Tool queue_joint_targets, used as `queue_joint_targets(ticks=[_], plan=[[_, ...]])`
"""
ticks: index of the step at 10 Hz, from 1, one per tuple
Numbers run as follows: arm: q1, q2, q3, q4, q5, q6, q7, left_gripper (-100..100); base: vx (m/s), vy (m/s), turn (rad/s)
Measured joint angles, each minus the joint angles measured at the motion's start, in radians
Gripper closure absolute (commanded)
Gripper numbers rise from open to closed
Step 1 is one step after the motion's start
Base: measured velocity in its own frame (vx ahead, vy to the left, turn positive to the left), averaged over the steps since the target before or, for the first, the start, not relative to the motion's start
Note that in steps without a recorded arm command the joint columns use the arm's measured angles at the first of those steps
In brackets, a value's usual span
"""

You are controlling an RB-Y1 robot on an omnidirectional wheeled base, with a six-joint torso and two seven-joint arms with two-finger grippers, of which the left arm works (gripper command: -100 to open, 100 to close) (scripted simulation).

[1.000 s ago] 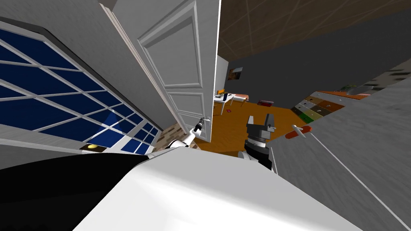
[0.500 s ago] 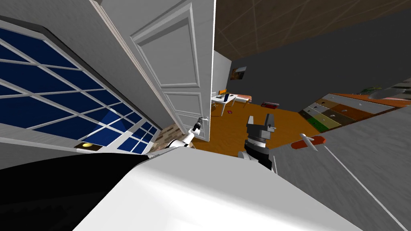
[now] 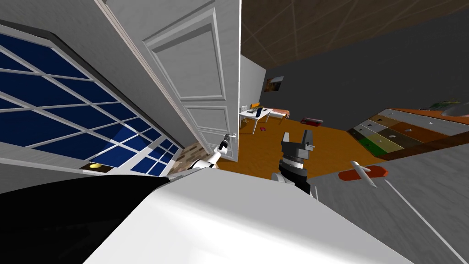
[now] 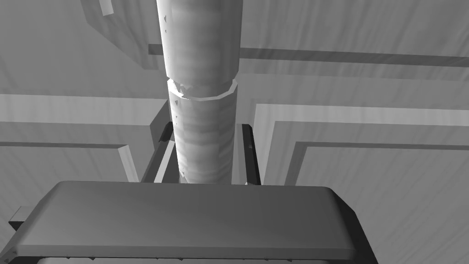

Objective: Push the door open

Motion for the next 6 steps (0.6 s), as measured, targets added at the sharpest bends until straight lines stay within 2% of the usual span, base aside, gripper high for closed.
queue_joint_targets(ticks=[1,3,4,5,6], plan=[[0.012,0.001,0.005,-0.016,0.001,0.007,-0.002,100,0.166,-0.070,0.042],[0.004,0.008,0.020,0.003,0.007,0.001,-0.005,100,0.188,-0.083,0.041],[0.009,0.008,0.029,-0.006,0.009,0.002,-0.009,100,0.186,-0.116,0.055],[0.002,0.011,0.041,0.007,0.012,-0.006,-0.015,100,0.201,-0.129,0.069],[0.015,0.014,0.050,-0.015,0.015,0.003,-0.018,100,0.159,-0.090,0.084]])
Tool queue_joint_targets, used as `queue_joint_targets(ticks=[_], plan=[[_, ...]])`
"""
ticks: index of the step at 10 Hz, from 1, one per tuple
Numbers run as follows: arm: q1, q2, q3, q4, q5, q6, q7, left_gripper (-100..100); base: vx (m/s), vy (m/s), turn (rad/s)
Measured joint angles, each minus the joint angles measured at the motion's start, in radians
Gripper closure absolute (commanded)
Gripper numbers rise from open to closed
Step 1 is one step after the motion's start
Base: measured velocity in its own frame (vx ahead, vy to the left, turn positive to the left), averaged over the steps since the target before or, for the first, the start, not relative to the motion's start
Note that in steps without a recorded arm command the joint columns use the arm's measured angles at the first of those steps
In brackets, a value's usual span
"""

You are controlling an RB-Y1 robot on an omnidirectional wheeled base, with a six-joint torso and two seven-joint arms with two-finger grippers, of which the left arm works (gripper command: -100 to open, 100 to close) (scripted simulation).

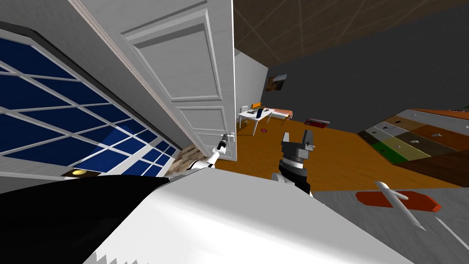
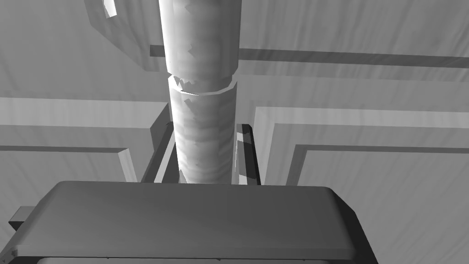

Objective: Push the door open

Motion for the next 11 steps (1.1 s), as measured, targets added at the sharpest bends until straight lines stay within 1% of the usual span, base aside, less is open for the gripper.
queue_joint_targets(ticks=[1,2,3,4,5,6,7,8,9,11], plan=[[-0.003,0.001,0.013,0.002,0.003,0.001,-0.006,100,0.161,-0.111,0.064],[0.004,0.005,0.022,-0.010,0.006,0.007,-0.009,100,0.153,-0.114,0.055],[0.000,0.009,0.033,0.001,0.009,0.003,-0.013,100,0.146,-0.101,0.041],[0.007,0.012,0.042,-0.009,0.012,0.007,-0.017,100,0.191,-0.133,0.085],[0.012,0.012,0.055,-0.008,0.014,0.005,-0.024,100,0.198,-0.146,0.100],[0.008,0.017,0.068,0.009,0.019,-0.004,-0.028,100,0.203,-0.129,0.069],[-0.006,0.029,0.080,0.039,0.024,-0.014,-0.027,100,0.189,-0.121,0.069],[-0.010,0.033,0.096,0.042,0.028,-0.012,-0.032,100,0.183,-0.141,0.058],[-0.007,0.042,0.106,0.034,0.032,-0.009,-0.034,100,0.197,-0.147,0.086],[-0.007,0.050,0.133,0.040,0.039,-0.014,-0.044,100,0.183,-0.120,0.075]])
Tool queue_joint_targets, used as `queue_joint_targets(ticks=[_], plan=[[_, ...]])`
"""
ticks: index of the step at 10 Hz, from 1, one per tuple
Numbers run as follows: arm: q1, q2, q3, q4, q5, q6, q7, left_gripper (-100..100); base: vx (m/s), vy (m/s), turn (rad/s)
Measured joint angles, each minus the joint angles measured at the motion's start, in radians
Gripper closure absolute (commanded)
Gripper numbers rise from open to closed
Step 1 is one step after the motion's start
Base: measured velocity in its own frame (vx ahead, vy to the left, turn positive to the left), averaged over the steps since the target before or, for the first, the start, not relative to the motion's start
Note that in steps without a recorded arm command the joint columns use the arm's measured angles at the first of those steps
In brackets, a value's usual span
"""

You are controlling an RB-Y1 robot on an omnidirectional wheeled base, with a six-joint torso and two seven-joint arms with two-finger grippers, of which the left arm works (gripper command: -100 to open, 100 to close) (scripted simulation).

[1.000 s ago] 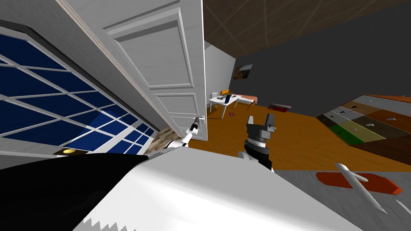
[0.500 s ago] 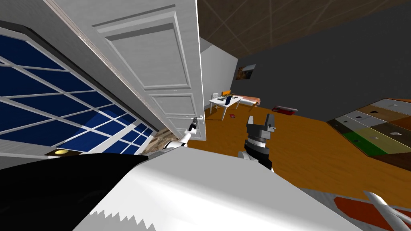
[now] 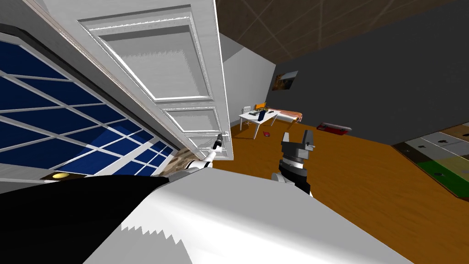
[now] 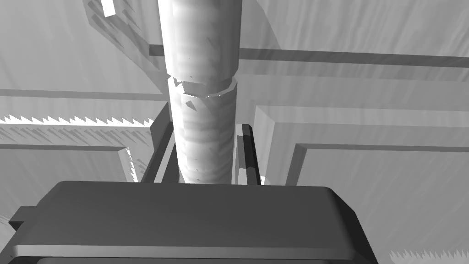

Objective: Push the door open

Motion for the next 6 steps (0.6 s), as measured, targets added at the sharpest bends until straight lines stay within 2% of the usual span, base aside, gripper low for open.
queue_joint_targets(ticks=[3,4,6], plan=[[0.008,0.014,0.033,-0.005,0.010,0.005,-0.010,100,0.173,-0.120,0.071],[0.002,0.019,0.045,0.011,0.013,-0.002,-0.015,100,0.166,-0.117,0.068],[0.012,0.025,0.065,0.002,0.018,0.000,-0.023,100,0.168,-0.081,0.055]])
